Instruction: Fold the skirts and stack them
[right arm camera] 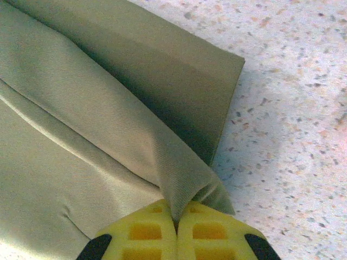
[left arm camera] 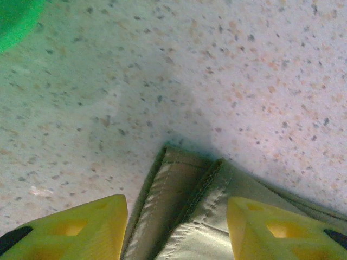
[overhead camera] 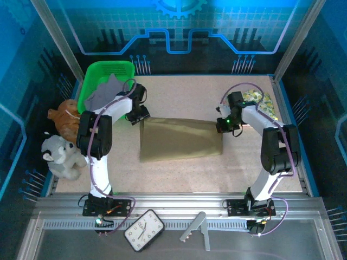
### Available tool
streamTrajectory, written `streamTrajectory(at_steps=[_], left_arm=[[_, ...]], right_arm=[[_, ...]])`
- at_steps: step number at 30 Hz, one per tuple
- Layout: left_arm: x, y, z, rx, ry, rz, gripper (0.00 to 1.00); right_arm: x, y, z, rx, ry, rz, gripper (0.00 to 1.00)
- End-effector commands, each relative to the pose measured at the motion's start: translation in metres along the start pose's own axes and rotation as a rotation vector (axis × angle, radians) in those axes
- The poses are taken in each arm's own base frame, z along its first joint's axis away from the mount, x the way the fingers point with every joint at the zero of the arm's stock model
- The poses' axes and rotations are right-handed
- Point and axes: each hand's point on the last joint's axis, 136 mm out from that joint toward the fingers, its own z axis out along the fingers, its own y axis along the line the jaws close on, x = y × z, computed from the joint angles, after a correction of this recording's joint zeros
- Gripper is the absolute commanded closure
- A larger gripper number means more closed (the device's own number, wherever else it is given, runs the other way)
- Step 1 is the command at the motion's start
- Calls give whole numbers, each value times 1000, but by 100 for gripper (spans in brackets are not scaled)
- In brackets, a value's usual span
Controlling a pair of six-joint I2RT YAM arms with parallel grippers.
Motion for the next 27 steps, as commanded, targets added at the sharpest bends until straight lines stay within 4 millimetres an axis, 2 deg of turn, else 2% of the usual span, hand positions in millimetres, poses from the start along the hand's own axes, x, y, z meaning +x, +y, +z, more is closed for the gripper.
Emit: streamTrajectory(at_steps=[1,8,13,15,18,20,22,27], left_arm=[[15,-12,-4,54,44,28,48],[18,-28,9,97,77,51,53],[13,-29,12,81,63,68,59],[11,-27,13,69,56,77,64],[8,-27,12,66,40,90,80],[4,-25,4,63,12,88,92],[1,-22,-9,60,-22,83,100],[4,-1,-57,50,-108,41,100]], right_arm=[[2,-5,1,2,26,-2,100],[-2,4,7,-24,39,-17,100],[-1,6,9,-29,41,-15,100],[-2,7,9,-32,38,-15,100],[-2,9,8,-39,32,-15,100],[-4,10,4,-40,22,-15,100],[-7,13,-3,-46,0,-16,100],[-18,25,-28,-62,-70,-36,100]])
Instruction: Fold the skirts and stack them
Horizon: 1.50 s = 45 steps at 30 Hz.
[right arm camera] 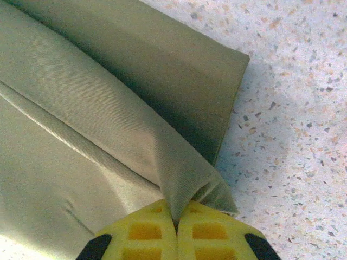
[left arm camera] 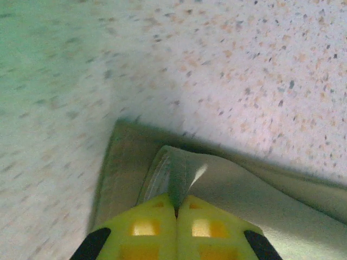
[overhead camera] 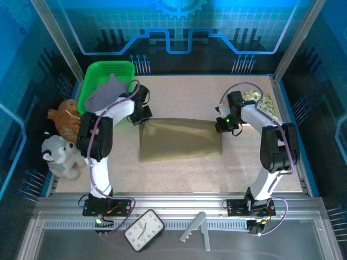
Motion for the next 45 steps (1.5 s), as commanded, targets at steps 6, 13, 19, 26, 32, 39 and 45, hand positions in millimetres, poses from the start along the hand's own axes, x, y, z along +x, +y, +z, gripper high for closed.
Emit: streamTrajectory(at_steps=[6,13,19,26,32,39,45], left_arm=[[10,35,-69,-38,-130,-72,100],[7,57,-39,-149,-98,-88,86],[-5,44,-45,-137,-102,-75,28],[16,16,-82,-11,-118,-36,1],[62,-59,-61,286,105,-5,1],[73,-116,-18,406,249,-14,1],[68,-138,15,415,305,-18,1]], right_arm=[[-27,38,-37,-102,-110,-58,100],[-57,50,-1,-106,-76,-69,90],[-67,27,4,10,-84,59,53],[0,4,-13,31,-74,423,14],[25,34,-5,-283,-92,649,8],[36,53,10,-338,-69,712,5],[36,42,25,-289,-108,759,15]])
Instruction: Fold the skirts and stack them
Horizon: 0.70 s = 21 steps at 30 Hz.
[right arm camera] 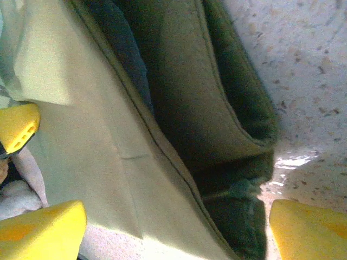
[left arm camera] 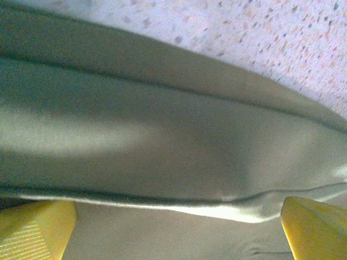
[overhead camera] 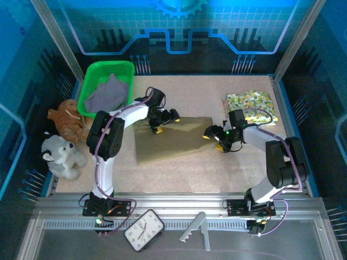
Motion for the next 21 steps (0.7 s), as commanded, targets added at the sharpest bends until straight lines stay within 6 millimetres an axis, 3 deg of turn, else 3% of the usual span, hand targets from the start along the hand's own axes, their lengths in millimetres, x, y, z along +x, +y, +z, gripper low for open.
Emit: streamTrajectory(at_steps=[1,3,4,6,9,13,18,21], left_arm=[[-4,-21,8,62,32,-3,1],[-3,-21,12,65,45,-10,1],[-3,-23,12,77,51,-8,1],[-1,-35,6,115,63,19,1],[3,-57,-15,167,57,91,1],[13,-93,-28,332,77,129,1],[20,-109,12,349,161,112,1],[10,-109,40,336,172,89,1]], right_arm=[[-7,5,6,-23,-50,21,18],[-9,2,9,-20,-59,25,29],[-10,-1,11,-17,-66,19,41],[-12,-8,14,-5,-70,14,63],[-11,-19,17,19,-72,5,81],[-6,-28,19,37,-75,16,94],[-4,-36,17,64,-96,34,100],[-4,-39,15,78,-101,29,100]])
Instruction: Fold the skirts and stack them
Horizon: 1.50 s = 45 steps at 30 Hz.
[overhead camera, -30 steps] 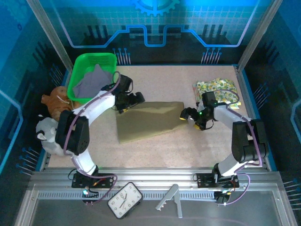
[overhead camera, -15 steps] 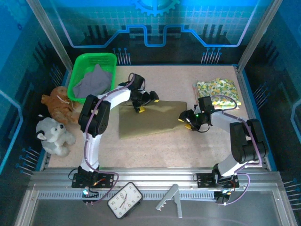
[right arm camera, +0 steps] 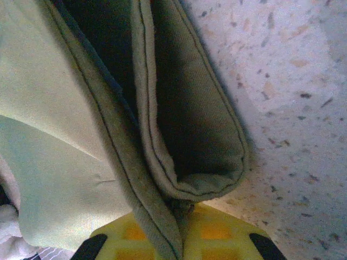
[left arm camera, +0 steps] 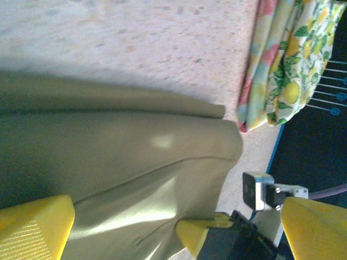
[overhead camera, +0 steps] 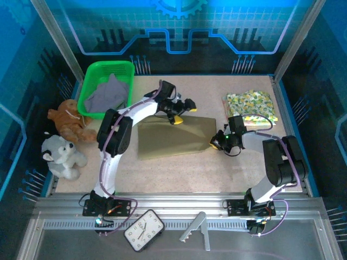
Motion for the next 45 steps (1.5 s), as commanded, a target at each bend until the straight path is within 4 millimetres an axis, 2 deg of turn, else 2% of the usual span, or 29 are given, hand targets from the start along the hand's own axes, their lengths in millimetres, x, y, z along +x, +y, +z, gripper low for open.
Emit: streamTrajectory(at_steps=[1,3,5,8,10,14,15,18,20,22,23,26,29,31,34,36,39,45], left_arm=[[-6,14,32,4,49,-50,1],[-19,24,43,-19,37,-58,1],[-33,26,48,-33,10,-37,1],[-53,18,40,-47,-41,22,1],[-57,2,24,-32,-56,50,1],[-46,-33,-36,-52,-156,161,1],[-42,-28,-49,-95,-188,162,1],[-26,9,-89,-287,-263,121,1],[-10,45,-111,-386,-283,57,1],[5,76,-130,-420,-298,-18,1],[11,93,-140,-431,-311,-58,1],[30,136,-159,-445,-328,-148,3],[48,164,-161,-431,-292,-211,13],[55,172,-157,-424,-269,-223,20],[61,174,-146,-382,-233,-228,28],[59,174,-141,-363,-225,-229,33],[58,177,-138,-368,-219,-235,48],[59,185,-136,-392,-207,-244,72]], right_arm=[[3,-17,-1,67,-18,15,100],[4,-21,0,77,-14,17,100],[5,-22,1,73,-20,22,100],[0,-20,-1,64,-50,24,100],[-7,-15,-6,62,-82,12,100],[-23,-2,-22,71,-173,-40,100],[-26,2,-27,77,-196,-57,100],[-38,25,-48,98,-288,-159,100],[-42,45,-66,150,-359,-277,100],[-44,65,-80,208,-415,-411,100],[-46,81,-88,230,-448,-488,100],[-42,114,-95,301,-466,-692,100],[-27,146,-80,353,-407,-926,100],[-11,162,-62,400,-346,-1092,100],[19,176,-27,464,-225,-1323,100],[43,178,-4,483,-126,-1450,100],[74,174,26,522,0,-1595,100],[108,167,54,542,160,-1657,100]])
